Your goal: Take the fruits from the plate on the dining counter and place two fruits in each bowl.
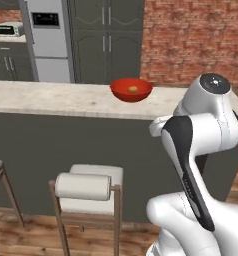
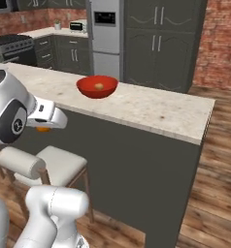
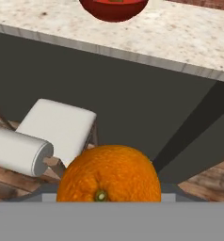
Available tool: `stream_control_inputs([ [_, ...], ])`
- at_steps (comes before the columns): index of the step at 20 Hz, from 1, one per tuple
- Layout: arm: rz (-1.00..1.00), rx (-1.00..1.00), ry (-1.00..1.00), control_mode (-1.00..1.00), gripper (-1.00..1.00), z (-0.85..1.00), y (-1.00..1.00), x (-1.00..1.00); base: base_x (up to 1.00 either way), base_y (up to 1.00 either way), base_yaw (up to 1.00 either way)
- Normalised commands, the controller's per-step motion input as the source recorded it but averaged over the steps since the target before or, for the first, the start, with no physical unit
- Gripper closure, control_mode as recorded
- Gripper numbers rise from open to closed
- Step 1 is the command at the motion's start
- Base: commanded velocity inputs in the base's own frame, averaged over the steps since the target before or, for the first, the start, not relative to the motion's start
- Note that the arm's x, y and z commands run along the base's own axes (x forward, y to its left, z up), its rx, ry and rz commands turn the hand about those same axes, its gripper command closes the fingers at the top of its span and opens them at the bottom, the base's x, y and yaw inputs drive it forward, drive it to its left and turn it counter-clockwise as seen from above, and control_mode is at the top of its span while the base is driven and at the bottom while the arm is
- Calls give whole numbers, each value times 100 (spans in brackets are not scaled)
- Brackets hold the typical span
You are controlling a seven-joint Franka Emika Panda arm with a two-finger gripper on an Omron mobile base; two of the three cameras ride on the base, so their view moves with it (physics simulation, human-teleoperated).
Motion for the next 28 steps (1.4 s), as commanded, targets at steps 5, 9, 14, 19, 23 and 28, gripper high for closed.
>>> stream_control_inputs([
  [5, 0, 0, 0, 100, 100, 0, 0, 0, 2, -39, -17],
  [9, 0, 0, 0, 100, 100, 0, 0, 0, 23, -10, -15],
  [14, 0, 0, 0, 100, 100, 0, 0, 0, 30, -23, -22],
  [19, 0, 0, 0, 100, 100, 0, 0, 0, 21, -10, -22],
  [23, 0, 0, 0, 100, 100, 0, 0, 0, 19, 0, -11],
  [28, 0, 0, 0, 100, 100, 0, 0, 0, 6, 0, -1],
])
